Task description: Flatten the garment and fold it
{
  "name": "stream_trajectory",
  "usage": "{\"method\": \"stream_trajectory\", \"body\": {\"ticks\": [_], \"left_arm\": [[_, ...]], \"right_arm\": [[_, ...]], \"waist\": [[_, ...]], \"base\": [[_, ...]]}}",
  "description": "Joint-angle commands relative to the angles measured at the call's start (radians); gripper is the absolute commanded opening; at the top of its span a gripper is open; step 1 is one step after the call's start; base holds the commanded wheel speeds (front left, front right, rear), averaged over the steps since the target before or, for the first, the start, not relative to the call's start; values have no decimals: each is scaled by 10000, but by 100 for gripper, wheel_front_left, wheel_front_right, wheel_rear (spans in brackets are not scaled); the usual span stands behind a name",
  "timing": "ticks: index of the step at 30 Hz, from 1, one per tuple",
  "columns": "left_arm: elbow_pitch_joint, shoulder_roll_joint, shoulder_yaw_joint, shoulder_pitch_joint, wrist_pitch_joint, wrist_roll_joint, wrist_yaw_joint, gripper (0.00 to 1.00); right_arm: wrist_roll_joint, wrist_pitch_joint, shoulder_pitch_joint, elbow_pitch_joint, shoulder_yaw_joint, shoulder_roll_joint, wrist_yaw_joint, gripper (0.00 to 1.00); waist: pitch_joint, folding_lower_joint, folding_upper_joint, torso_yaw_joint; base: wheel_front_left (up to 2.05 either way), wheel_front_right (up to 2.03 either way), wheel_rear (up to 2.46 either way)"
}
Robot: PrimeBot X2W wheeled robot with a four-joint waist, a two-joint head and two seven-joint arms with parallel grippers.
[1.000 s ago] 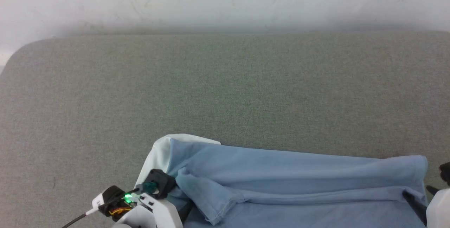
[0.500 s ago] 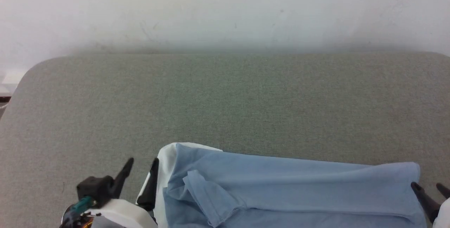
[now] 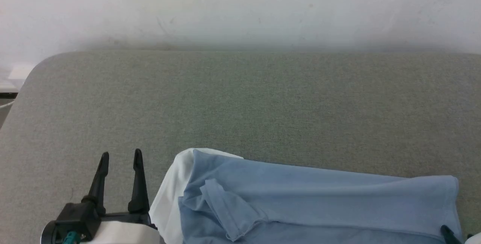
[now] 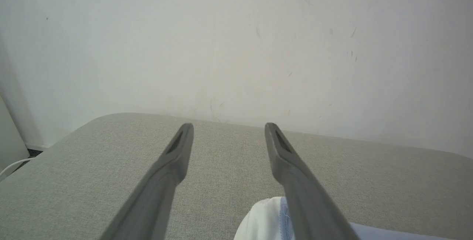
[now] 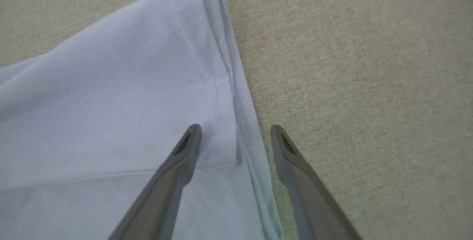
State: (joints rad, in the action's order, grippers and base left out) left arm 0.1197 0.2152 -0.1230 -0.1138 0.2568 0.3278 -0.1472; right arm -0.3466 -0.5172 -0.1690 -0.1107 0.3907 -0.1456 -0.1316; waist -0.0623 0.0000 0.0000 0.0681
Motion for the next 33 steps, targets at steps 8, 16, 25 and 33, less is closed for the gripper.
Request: {"method": "stream_trajectory", "body": {"ticks": [8, 16, 25, 33], "left_arm": [[113, -933, 835, -255, 48, -1458, 999, 100], [-28, -1372, 1307, -76, 48, -1989, 1525, 100], [-195, -1544, 1557, 65, 49, -2206, 1845, 100], [-206, -1616, 1641, 143, 49, -2256, 2005, 100]], "right_arm": [[40, -61, 286, -1004, 109, 106, 9, 100], [-921, -527, 102, -1334, -1435, -86, 9, 0], [-1174, 209, 282, -1060, -1723, -691, 9, 0], [-762, 1225, 1102, -1403, -725, -1726, 9, 0]], "waist": [[-392, 0, 0, 272], [-652, 0, 0, 355], [-462, 0, 0, 237], [-457, 0, 0, 154]], "base": [[0, 0, 0], [0, 0, 0], [0, 0, 0], [0, 0, 0]]}}
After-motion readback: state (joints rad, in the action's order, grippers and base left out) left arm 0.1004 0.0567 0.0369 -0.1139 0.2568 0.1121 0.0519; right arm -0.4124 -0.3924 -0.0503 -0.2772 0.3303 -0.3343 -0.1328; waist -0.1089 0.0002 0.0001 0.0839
